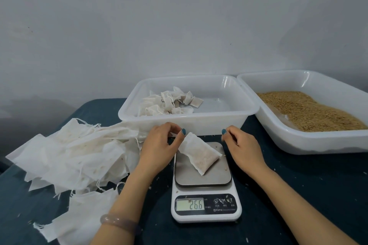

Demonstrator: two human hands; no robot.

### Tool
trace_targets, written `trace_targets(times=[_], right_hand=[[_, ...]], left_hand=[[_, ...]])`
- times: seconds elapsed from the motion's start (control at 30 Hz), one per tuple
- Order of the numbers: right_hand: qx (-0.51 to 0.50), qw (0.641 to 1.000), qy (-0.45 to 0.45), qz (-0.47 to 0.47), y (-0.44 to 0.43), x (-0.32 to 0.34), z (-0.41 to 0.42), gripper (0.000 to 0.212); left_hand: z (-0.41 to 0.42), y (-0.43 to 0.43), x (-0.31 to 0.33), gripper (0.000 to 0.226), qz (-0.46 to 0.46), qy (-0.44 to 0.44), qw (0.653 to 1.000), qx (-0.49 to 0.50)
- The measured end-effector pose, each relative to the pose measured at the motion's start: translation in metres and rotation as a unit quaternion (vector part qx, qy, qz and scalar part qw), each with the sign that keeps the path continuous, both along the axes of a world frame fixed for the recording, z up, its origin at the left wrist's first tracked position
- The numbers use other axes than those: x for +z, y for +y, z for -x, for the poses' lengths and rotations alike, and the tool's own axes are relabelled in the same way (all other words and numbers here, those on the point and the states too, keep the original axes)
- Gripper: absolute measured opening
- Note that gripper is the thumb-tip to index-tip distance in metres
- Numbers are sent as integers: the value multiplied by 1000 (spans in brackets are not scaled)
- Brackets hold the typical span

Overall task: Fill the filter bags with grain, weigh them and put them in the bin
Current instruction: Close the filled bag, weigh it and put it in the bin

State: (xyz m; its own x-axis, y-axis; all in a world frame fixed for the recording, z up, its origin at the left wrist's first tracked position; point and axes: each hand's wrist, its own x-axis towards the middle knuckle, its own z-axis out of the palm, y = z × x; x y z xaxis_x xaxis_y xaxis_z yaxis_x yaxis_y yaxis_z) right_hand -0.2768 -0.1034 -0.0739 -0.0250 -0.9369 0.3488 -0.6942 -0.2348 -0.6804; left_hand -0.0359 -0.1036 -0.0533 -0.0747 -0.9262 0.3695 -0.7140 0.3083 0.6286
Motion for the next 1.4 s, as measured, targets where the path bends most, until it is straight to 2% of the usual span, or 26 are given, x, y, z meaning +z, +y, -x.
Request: trace_targets(times=[0.27, 0.53, 0.7, 0.9, 0.97, 1.07, 1.2, 1.33, 1.4], right_hand=[[1, 1000, 2, -3, 1, 0, -2, 28], [1, 1000, 7, -6, 3, 3, -4, 28], [0, 1000, 1, -4, 4, 3, -3, 28], [4, 1000, 0, -15, 3, 3, -2, 27], [8, 1000, 2, -17, 3, 2, -2, 27], [11, 1000, 3, -15, 2, 1, -2, 26], [15, 1000, 0, -15, 2, 1, -3, 25], [21, 1000, -2, -13, 3, 3, -4, 25], [19, 1000, 0, -12, 4, 4, -4, 25]], left_hand=[[5, 2, -1, 30, 12, -49, 998, -22], [14, 11, 3, 9, -3, -2, 999, -53], [13, 16, 9, 12, 23, -28, 998, -55], [-16, 26, 33, 11, 99, -130, 986, 45], [-25, 30, 47, 9, 126, -110, 984, 55], [-33, 32, 69, 11, 139, -3, 988, 64], [-41, 12, 99, 22, 169, 82, 973, 134], [-51, -27, 116, 41, 97, 104, 978, 152], [-54, -42, 114, 43, 66, 110, 979, 159]])
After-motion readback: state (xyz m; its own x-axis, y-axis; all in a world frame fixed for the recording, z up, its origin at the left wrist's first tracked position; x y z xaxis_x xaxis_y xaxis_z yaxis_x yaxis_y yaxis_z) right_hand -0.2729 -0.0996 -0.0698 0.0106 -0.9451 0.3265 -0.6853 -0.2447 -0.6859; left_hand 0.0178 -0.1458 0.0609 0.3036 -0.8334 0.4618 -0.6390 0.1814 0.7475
